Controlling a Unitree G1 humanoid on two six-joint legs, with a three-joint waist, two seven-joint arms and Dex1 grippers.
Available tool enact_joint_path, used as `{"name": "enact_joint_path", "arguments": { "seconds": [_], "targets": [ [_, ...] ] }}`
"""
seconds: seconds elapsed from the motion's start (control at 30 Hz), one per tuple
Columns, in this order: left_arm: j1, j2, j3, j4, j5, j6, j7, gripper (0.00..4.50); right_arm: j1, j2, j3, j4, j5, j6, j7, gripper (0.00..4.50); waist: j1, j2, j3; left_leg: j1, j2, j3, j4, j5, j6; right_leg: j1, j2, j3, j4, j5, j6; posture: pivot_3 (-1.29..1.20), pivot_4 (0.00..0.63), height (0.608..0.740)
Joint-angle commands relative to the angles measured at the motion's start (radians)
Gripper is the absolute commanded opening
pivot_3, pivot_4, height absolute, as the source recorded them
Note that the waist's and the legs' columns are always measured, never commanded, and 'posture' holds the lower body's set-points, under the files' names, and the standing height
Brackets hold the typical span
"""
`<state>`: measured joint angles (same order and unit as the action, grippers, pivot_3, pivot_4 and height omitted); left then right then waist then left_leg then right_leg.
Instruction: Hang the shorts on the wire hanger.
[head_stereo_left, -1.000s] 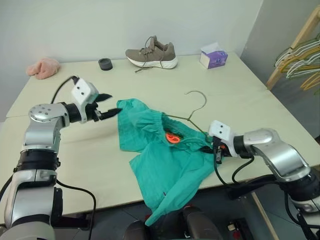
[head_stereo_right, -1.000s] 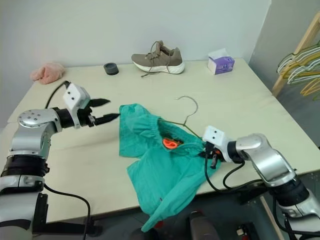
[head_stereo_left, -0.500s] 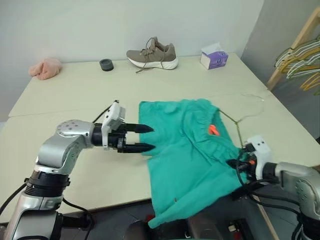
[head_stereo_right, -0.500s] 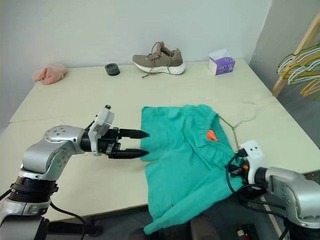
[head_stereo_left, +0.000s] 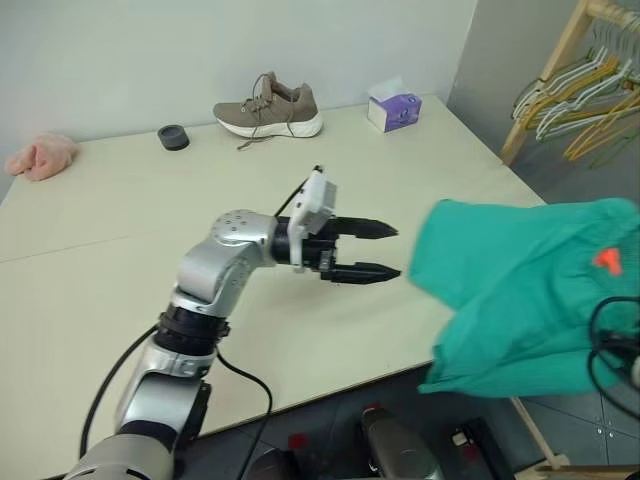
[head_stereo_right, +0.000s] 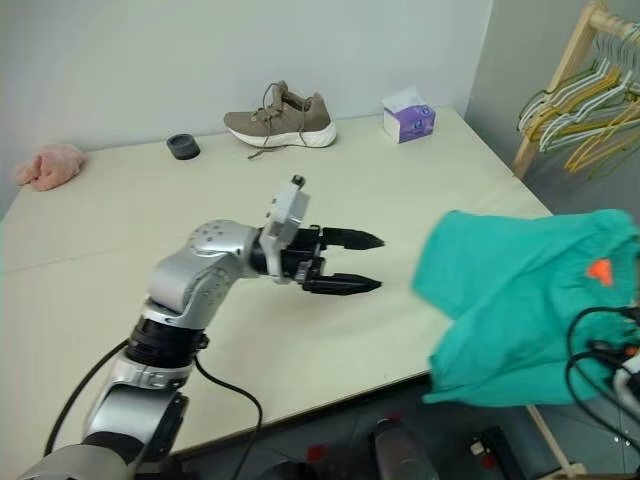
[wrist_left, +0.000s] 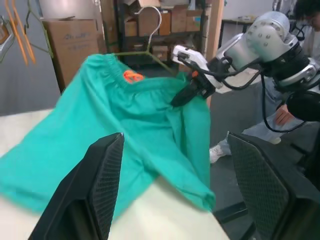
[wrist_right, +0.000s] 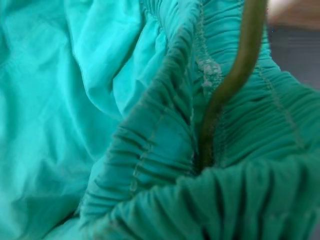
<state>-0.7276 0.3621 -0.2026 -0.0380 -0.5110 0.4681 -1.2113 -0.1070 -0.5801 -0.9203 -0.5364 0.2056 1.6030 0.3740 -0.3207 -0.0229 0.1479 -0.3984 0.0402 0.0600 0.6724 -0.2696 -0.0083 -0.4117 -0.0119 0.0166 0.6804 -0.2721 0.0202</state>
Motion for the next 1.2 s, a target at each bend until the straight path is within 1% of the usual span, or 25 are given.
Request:
{"name": "enact_joint_path", "arguments": {
  "seconds": [0.03, 0.07, 0.1, 0.17, 0.27, 0.57, 0.83, 1.03, 1.2],
  "targets": [
    [-0.049, -0.044, -0.012, -0.025, 0.03, -0.043, 0.048, 3.47, -0.133, -0.138, -0.025, 0.123, -0.06, -0.111, -0.075, 0.0, -0.023, 0.002, 0.004, 0.001, -0.001, 0.0, -0.001, 0.0, 0.0, 0.001, -0.001, 0.0, -0.001, 0.0, 0.0, -0.47, 0.176, 0.74],
    [-0.053, -0.053, -0.014, -0.026, 0.036, -0.049, 0.054, 3.47, -0.161, -0.167, -0.016, 0.158, -0.068, -0.137, -0.086, 0.0, -0.035, 0.003, 0.006, 0.003, -0.003, 0.001, -0.002, 0.0, 0.0, 0.002, -0.002, 0.001, -0.001, 0.0, 0.0, -0.47, 0.176, 0.74],
    [-0.059, -0.062, -0.018, -0.024, 0.043, -0.05, 0.06, 3.47, -0.204, -0.193, -0.008, 0.2, -0.075, -0.153, -0.103, 0.0, -0.041, 0.003, 0.006, 0.005, -0.01, 0.001, -0.006, 0.0, 0.0, 0.002, -0.004, 0.002, -0.001, -0.001, 0.002, -0.47, 0.176, 0.74],
    [-0.074, -0.074, -0.031, -0.016, 0.068, -0.065, 0.077, 3.47, -0.278, -0.239, 0.018, 0.272, -0.082, -0.196, -0.126, 0.0, -0.053, 0.004, 0.007, 0.008, -0.012, 0.001, -0.01, 0.0, 0.001, 0.004, -0.006, 0.002, -0.001, -0.003, 0.004, -0.46, 0.176, 0.74],
    [-0.091, -0.088, -0.038, -0.008, 0.089, -0.089, 0.086, 3.47, -0.338, -0.268, 0.05, 0.327, -0.084, -0.233, -0.145, 0.0, -0.068, 0.004, 0.008, 0.009, -0.011, 0.0, -0.011, 0.001, 0.001, 0.005, -0.005, 0.002, -0.001, -0.003, 0.005, -0.46, 0.171, 0.74],
    [-0.13, -0.112, -0.047, 0.019, 0.106, -0.132, 0.079, 3.47, -0.412, -0.271, 0.051, 0.439, -0.116, -0.288, -0.254, 0.0, -0.07, 0.007, 0.01, 0.009, -0.012, 0.002, -0.011, 0.001, 0.0, 0.005, -0.01, 0.004, -0.001, -0.005, 0.009, -0.46, 0.16, 0.74],
    [-0.156, -0.134, -0.045, 0.066, 0.116, -0.169, 0.064, 3.47, -0.477, -0.3, 0.041, 0.571, -0.131, -0.38, -0.329, 0.0, -0.078, 0.008, 0.009, 0.01, -0.012, 0.003, -0.011, 0.001, 0.0, 0.006, -0.01, 0.004, -0.001, -0.005, 0.009, -0.47, 0.141, 0.74],
    [-0.195, -0.159, -0.028, 0.103, 0.101, -0.187, 0.05, 3.47, -0.506, -0.358, 0.027, 0.728, -0.129, -0.483, -0.378, 0.0, -0.084, 0.009, 0.009, 0.01, -0.012, 0.003, -0.011, 0.001, 0.0, 0.006, -0.01, 0.004, -0.001, -0.006, 0.01, -0.47, 0.128, 0.74],
    [-0.218, -0.17, -0.026, 0.123, 0.095, -0.192, 0.03, 3.47, -0.536, -0.389, 0.039, 0.83, -0.111, -0.471, -0.395, 0.0, -0.097, 0.009, 0.009, 0.011, -0.012, 0.004, -0.012, 0.001, 0.0, 0.006, -0.01, 0.005, -0.001, -0.006, 0.01, -0.47, 0.121, 0.74]
  ]
}}
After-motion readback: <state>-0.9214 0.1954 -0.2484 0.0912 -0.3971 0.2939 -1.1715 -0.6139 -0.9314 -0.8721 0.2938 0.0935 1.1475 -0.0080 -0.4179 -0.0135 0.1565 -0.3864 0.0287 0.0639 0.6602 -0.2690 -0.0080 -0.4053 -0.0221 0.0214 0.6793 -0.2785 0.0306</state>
